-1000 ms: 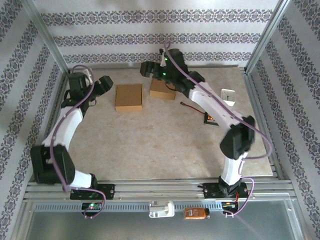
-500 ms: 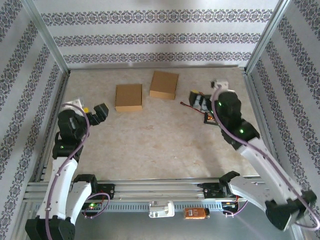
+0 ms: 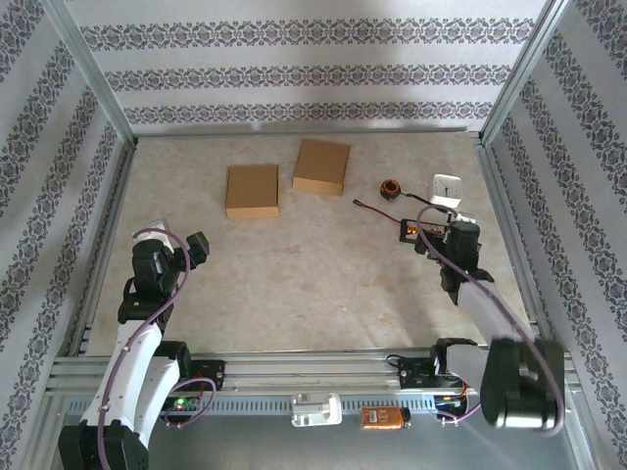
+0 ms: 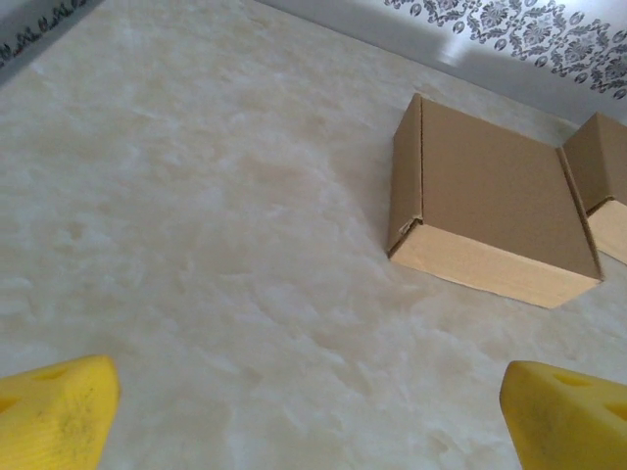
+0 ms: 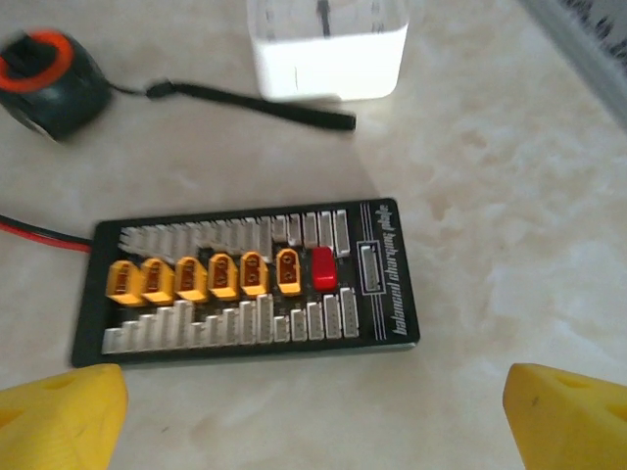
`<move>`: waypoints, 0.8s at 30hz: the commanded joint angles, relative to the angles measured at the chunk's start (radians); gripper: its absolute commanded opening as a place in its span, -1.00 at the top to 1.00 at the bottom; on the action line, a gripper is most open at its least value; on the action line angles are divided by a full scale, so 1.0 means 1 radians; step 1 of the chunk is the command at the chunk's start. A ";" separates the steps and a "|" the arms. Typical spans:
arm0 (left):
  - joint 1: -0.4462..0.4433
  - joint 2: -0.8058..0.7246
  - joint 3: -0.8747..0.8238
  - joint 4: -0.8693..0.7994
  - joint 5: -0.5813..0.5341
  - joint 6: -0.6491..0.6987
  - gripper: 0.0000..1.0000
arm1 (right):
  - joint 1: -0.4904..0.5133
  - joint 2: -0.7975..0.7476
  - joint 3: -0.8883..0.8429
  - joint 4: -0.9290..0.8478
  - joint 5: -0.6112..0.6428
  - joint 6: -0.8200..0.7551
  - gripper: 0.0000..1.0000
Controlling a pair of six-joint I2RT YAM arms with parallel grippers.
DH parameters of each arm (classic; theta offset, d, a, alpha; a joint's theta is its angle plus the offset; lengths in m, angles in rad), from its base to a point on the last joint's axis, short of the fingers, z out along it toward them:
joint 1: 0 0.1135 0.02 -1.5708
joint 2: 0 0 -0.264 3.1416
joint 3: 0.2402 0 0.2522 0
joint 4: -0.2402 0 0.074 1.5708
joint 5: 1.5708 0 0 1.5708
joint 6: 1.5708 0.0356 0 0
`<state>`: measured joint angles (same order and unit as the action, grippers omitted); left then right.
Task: Fold the paper box
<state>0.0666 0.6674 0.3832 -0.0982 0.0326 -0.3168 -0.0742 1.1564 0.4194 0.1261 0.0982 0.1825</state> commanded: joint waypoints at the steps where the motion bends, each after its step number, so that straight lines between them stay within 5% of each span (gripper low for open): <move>1: -0.009 0.002 -0.015 0.039 -0.053 0.054 -0.99 | -0.008 0.147 0.090 0.153 -0.118 -0.069 -0.96; 7: -0.016 -0.043 -0.014 -0.010 -0.098 0.100 -0.99 | 0.079 0.347 0.024 0.685 -0.100 -0.142 -0.97; 8: -0.017 -0.050 -0.016 -0.016 -0.107 0.100 -0.99 | 0.090 0.331 0.000 0.665 -0.092 -0.163 -0.96; 10: -0.022 -0.060 -0.021 -0.018 -0.116 0.101 -0.99 | 0.068 0.396 -0.069 0.928 -0.159 -0.148 -0.96; 12: -0.023 -0.055 -0.041 0.018 -0.130 0.097 -0.99 | 0.023 0.354 -0.038 0.775 -0.256 -0.135 -0.96; 14: -0.023 -0.036 -0.067 0.078 -0.153 0.103 -0.99 | 0.024 0.381 -0.055 0.854 -0.256 -0.127 -0.96; 17: -0.025 0.034 -0.125 0.241 -0.227 0.117 -0.99 | 0.059 0.370 -0.041 0.809 -0.153 -0.142 -0.96; 24: -0.023 0.453 -0.083 0.570 -0.160 0.194 -0.99 | 0.097 0.366 -0.044 0.809 -0.077 -0.168 -0.96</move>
<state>0.0525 1.0256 0.2501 0.2783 -0.1612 -0.1764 0.0227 1.5280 0.3706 0.8898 -0.0181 0.0326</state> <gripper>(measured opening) 0.995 0.981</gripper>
